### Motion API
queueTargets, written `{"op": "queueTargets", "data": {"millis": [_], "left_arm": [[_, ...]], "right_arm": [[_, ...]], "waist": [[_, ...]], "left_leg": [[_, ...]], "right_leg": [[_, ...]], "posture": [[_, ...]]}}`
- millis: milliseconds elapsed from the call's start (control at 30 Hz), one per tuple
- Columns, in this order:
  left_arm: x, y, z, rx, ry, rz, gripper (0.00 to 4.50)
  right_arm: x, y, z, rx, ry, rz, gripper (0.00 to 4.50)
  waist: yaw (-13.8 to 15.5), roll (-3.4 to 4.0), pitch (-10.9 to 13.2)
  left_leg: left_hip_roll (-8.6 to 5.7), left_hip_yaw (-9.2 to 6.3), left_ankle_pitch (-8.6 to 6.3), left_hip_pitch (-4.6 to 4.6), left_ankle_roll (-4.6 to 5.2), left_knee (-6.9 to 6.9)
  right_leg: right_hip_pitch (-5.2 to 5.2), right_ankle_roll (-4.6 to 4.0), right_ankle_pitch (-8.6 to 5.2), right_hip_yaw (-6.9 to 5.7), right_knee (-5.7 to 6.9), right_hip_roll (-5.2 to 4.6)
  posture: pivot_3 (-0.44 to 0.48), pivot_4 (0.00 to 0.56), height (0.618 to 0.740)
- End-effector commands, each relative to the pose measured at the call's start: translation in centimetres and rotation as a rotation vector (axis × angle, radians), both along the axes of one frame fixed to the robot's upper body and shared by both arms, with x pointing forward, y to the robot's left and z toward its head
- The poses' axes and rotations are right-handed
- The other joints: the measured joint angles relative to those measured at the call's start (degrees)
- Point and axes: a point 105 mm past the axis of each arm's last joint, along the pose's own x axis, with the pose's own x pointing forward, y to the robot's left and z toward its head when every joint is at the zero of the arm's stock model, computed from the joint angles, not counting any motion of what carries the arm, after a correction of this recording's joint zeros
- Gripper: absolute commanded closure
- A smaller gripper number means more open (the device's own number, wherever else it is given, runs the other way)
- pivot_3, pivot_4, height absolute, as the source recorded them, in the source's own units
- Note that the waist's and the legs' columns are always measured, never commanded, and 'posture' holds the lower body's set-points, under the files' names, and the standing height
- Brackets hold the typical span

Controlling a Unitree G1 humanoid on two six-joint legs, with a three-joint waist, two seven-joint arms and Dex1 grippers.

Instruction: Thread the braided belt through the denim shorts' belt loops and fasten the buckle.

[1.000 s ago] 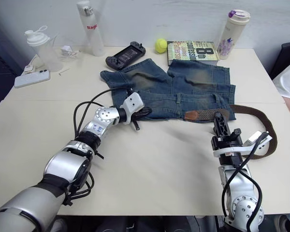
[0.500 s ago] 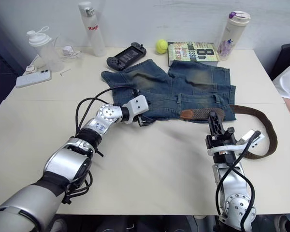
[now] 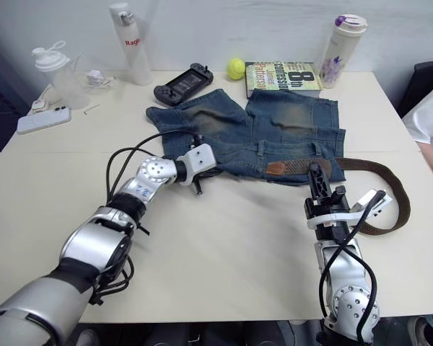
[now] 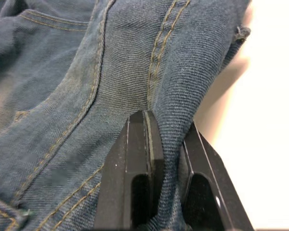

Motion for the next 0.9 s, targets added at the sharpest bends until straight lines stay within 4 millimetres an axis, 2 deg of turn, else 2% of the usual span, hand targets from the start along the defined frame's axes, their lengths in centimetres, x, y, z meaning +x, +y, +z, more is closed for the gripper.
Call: {"op": "queueTargets", "data": {"millis": [33, 67, 133, 167, 233, 367, 500, 633, 700, 767, 867, 900], "left_arm": [[-3.8, 3.4, -1.4, -0.019, 0.070, -0.090, 4.44], [-4.7, 4.2, -1.4, -0.024, 0.071, -0.090, 4.44], [-8.3, 6.7, -1.7, -0.014, 0.107, -0.099, 4.44], [-9.7, 7.3, -1.7, -0.005, 0.126, -0.103, 4.44], [-12.8, 9.4, -2.5, 0.029, 0.205, -0.045, 4.44], [-16.3, 12.2, -4.6, 0.102, 0.334, 0.114, 4.44], [-17.1, 12.5, -4.5, 0.057, 0.351, 0.220, 4.44], [-16.5, 11.4, -3.4, 0.015, 0.317, 0.248, 4.44], [-15.9, 11.3, -2.7, -0.037, 0.295, 0.255, 3.47], [-15.8, 11.0, -2.4, -0.042, 0.282, 0.230, 2.70], [-15.7, 11.6, -0.4, -0.095, 0.294, 0.162, 1.48], [-15.5, 12.0, 0.3, -0.114, 0.313, 0.154, 1.48]], "right_arm": [[-1.1, -1.2, 2.1, -0.016, -0.083, -0.061, 4.50], [-1.2, -1.5, 2.3, -0.018, -0.087, -0.073, 4.50], [-1.5, -2.0, 2.8, -0.029, -0.105, -0.095, 4.50], [-1.6, -2.2, 3.0, -0.035, -0.111, -0.100, 4.50], [-1.8, -2.5, 3.5, -0.077, -0.115, -0.109, 4.50], [-2.1, -2.7, 3.8, -0.140, -0.103, -0.098, 4.50], [-2.0, -2.3, 3.9, -0.198, -0.093, -0.059, 4.50], [-1.9, -1.5, 3.8, -0.186, -0.089, -0.018, 4.50], [-1.8, -1.2, 3.7, -0.182, -0.091, -0.001, 4.50], [-1.7, -1.2, 3.7, -0.190, -0.090, 0.004, 4.50], [-1.6, -1.9, 3.6, -0.220, -0.080, -0.012, 4.50], [-1.6, -2.1, 3.6, -0.236, -0.073, -0.016, 4.50]], "waist": [[-0.75, 0.05, -0.03], [-1.31, 0.09, -0.05], [-1.55, 0.08, -0.05], [-2.27, 0.08, -0.05], [-2.47, 0.18, -0.09], [-1.86, 0.44, -0.21], [-1.28, 0.56, -0.29], [-0.72, 0.76, -0.41], [-0.65, 0.76, -0.41], [-0.49, 0.73, -0.39], [-0.45, 0.73, -0.39], [-0.47, 0.72, -0.39]], "left_leg": [[0.01, -0.04, 0.00, 0.00, 0.00, 0.00], [0.02, -0.05, 0.00, 0.01, -0.01, -0.03], [0.00, -0.23, 0.00, 0.11, -0.01, -0.08], [0.03, -0.30, -0.01, 0.11, -0.03, -0.08], [0.00, -0.36, -0.03, 0.27, -0.06, -0.32], [-0.18, -0.55, -0.02, 0.54, -0.08, -0.64], [-0.29, -0.55, -0.14, 0.91, 0.17, -0.85], [-0.29, -0.53, -0.16, 1.04, 0.14, -0.98], [-0.29, -0.50, -0.15, 1.03, 0.14, -0.98], [-0.30, -0.50, -0.16, 1.01, 0.14, -0.95], [-0.31, -0.51, -0.16, 0.96, 0.15, -0.92], [-0.31, -0.51, -0.16, 0.95, 0.15, -0.91]], "right_leg": [[0.00, 0.00, 0.00, -0.01, 0.01, 0.00], [-0.02, 0.00, 0.00, 0.03, -0.02, 0.01], [0.03, -0.01, 0.00, 0.10, -0.07, 0.06], [0.00, -0.01, 0.00, 0.11, -0.07, 0.08], [0.04, -0.05, -0.02, 0.29, -0.10, 0.09], [0.21, -0.06, -0.03, 0.63, -0.22, 0.04], [0.55, -0.06, -0.03, 0.92, -0.50, 0.02], [0.62, -0.07, -0.05, 0.93, -0.54, 0.04], [0.62, -0.07, -0.05, 0.94, -0.56, 0.05], [0.62, -0.07, -0.04, 0.94, -0.55, 0.05], [0.60, -0.07, -0.04, 0.93, -0.57, 0.04], [0.59, -0.06, -0.04, 0.92, -0.56, 0.04]], "posture": [[0.000, 0.150, 0.740], [0.000, 0.150, 0.740], [0.000, 0.150, 0.740], [0.000, 0.150, 0.740], [0.000, 0.150, 0.740], [0.000, 0.150, 0.740], [0.000, 0.150, 0.740], [0.000, 0.150, 0.740], [0.000, 0.150, 0.740], [0.000, 0.150, 0.740], [0.000, 0.150, 0.740], [0.000, 0.150, 0.740]]}}
